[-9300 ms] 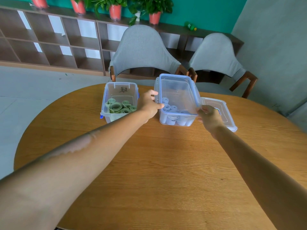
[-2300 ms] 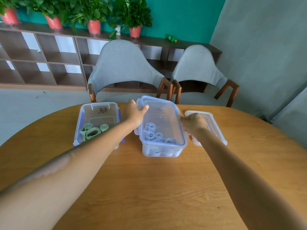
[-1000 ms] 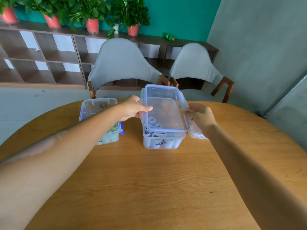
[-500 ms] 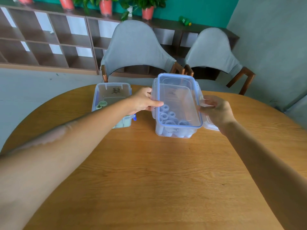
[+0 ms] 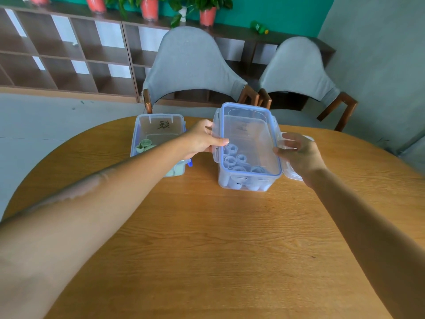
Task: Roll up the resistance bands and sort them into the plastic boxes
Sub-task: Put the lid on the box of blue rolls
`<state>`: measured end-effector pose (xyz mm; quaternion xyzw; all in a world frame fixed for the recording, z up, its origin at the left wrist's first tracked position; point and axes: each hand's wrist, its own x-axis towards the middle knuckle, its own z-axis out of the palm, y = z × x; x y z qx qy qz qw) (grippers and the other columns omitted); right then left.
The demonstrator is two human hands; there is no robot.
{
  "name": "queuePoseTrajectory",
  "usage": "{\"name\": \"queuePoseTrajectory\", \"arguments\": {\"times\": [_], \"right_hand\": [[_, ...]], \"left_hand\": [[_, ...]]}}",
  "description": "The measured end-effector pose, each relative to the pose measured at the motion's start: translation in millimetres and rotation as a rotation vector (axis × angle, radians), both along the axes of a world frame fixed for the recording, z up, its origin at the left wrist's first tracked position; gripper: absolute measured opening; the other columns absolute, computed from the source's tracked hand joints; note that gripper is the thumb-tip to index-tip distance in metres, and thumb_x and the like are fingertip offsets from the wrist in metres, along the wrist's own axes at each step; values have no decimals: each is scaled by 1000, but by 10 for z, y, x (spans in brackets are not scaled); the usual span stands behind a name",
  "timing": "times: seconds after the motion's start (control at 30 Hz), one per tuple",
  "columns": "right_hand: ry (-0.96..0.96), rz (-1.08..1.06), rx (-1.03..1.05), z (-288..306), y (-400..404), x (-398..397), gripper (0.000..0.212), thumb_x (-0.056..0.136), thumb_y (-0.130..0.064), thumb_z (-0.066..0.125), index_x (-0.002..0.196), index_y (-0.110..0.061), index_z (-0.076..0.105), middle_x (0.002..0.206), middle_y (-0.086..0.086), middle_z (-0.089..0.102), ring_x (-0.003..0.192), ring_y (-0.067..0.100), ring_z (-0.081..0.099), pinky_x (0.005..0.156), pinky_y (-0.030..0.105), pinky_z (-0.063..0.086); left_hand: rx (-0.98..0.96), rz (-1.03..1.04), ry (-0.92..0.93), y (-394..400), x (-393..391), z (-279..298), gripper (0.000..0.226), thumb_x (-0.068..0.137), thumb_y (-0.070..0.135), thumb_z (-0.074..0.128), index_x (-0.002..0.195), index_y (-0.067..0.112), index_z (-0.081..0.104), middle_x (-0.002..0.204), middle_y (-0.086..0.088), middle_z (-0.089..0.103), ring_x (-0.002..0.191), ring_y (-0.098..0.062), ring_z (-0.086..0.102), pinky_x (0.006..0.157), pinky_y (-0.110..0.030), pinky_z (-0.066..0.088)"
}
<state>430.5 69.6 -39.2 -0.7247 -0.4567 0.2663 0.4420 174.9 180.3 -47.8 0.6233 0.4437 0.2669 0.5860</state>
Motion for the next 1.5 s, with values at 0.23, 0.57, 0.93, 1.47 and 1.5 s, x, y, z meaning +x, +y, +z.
{"name": "queuePoseTrajectory", "arguments": {"times": [0.23, 0.57, 0.93, 1.47, 1.5], "right_hand": [[3, -7, -37, -74, 38, -2, 57, 85, -14, 79, 138, -19, 57, 125, 3, 66, 107, 24, 65, 64, 20, 48], [-530, 236, -323, 268, 241, -78, 69, 92, -9, 68, 151, -28, 38, 146, 5, 52, 128, 24, 51, 97, 37, 46], [-216, 14, -95, -188, 403, -256, 37, 101, -27, 52, 138, -22, 55, 131, 5, 62, 116, 30, 60, 89, 40, 53], [-349, 88, -144, 112, 798, -90, 47, 95, -13, 60, 141, -16, 51, 132, 7, 57, 121, 27, 55, 91, 34, 48], [-464, 107, -135, 147, 926, -130, 42, 97, -15, 57, 139, -13, 53, 134, 10, 57, 122, 28, 54, 92, 32, 44]], "left_hand": [[-37, 12, 55, 6, 29, -81, 58, 81, 12, 83, 130, 1, 54, 108, -11, 73, 97, -21, 74, 87, -42, 61], [218, -89, 490, -9, 299, 181, 46, 94, 7, 62, 137, 12, 48, 132, -2, 57, 113, -19, 57, 98, -33, 47], [269, 235, 322, -203, 685, -239, 54, 105, 16, 35, 157, 17, 20, 147, -12, 46, 107, -29, 62, 80, -39, 57], [588, -36, 278, -289, 475, -147, 52, 105, 28, 48, 154, 18, 35, 168, 7, 10, 154, -12, 10, 120, -29, 15], [618, -125, 276, -359, 470, -108, 50, 103, 34, 53, 151, 22, 43, 165, 11, 22, 153, -11, 18, 122, -32, 19]]}}
